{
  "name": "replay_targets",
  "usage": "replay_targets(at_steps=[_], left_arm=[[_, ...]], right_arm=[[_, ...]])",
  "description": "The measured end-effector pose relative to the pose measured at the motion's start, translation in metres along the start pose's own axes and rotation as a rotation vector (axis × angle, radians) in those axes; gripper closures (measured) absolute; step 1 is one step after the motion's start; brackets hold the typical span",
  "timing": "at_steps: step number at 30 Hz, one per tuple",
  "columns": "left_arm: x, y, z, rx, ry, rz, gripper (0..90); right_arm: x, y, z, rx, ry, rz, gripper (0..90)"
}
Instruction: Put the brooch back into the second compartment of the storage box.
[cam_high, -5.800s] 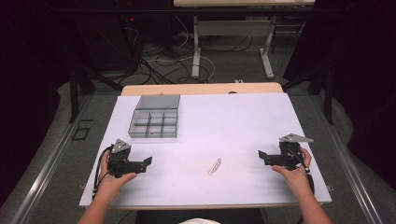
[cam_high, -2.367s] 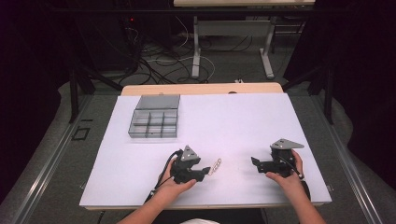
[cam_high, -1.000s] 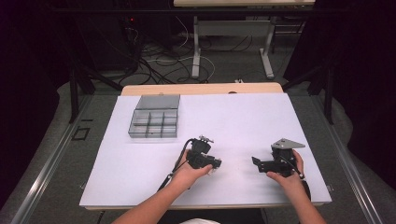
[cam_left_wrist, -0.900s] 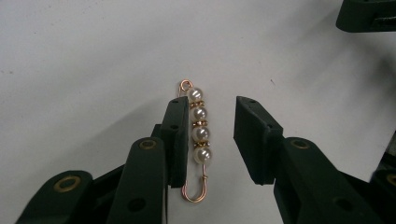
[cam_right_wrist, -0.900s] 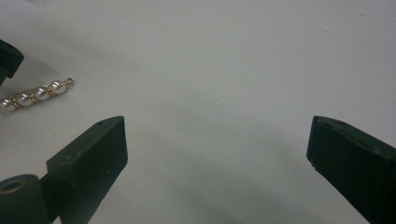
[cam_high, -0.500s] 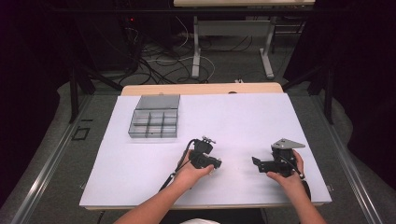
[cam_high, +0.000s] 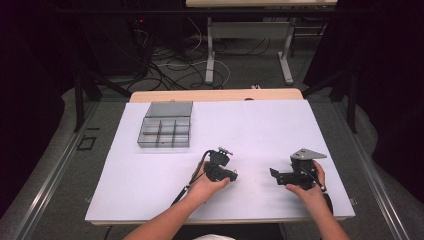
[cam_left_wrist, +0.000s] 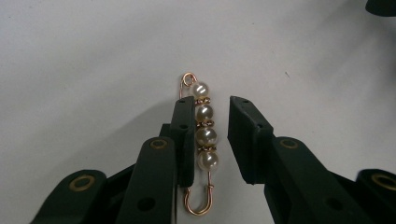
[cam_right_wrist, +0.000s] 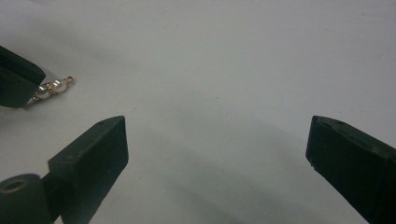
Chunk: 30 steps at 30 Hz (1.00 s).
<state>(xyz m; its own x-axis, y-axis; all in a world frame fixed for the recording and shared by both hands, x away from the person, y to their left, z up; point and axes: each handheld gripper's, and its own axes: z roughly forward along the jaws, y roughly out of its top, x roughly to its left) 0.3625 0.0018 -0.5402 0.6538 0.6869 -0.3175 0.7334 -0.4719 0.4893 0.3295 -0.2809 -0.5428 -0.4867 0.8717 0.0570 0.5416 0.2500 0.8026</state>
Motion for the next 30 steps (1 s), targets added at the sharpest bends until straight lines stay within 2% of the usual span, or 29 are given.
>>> replay_targets(at_steps=[9,13,30], left_arm=[[-0.0002,-0.0003,0.0009,0.003,0.009,0.006,74.3],[0.0000,-0.0003,0.0010,0.004,0.017,0.000,78.2],[-0.0004,0.0000,0.0003,0.005,0.021,0.008,79.8]], right_arm=[[-0.0007,-0.0002,0.0001,-0.001,-0.001,-0.007,5.5],[-0.0002,-0.0002,0.0002,0.002,0.000,-0.003,5.5],[-0.0008,-0.0003,0.0001,0.000,-0.003,-0.008,5.6]])
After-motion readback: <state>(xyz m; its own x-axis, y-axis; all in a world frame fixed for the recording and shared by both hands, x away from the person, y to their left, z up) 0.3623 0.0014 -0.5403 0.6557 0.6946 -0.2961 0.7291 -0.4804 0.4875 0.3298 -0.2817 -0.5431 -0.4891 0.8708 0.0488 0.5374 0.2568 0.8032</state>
